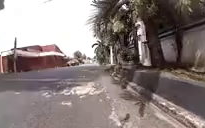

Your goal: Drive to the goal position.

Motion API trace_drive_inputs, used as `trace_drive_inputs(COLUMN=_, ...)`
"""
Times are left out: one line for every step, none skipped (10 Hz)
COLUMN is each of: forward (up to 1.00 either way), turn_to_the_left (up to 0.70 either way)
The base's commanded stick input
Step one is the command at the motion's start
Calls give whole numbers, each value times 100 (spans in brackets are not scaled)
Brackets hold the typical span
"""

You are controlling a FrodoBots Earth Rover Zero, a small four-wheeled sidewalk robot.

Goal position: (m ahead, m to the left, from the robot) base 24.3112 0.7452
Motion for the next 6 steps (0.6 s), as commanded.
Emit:
trace_drive_inputs(forward=70, turn_to_the_left=0)
trace_drive_inputs(forward=70, turn_to_the_left=0)
trace_drive_inputs(forward=70, turn_to_the_left=9)
trace_drive_inputs(forward=70, turn_to_the_left=35)
trace_drive_inputs(forward=70, turn_to_the_left=28)
trace_drive_inputs(forward=70, turn_to_the_left=9)
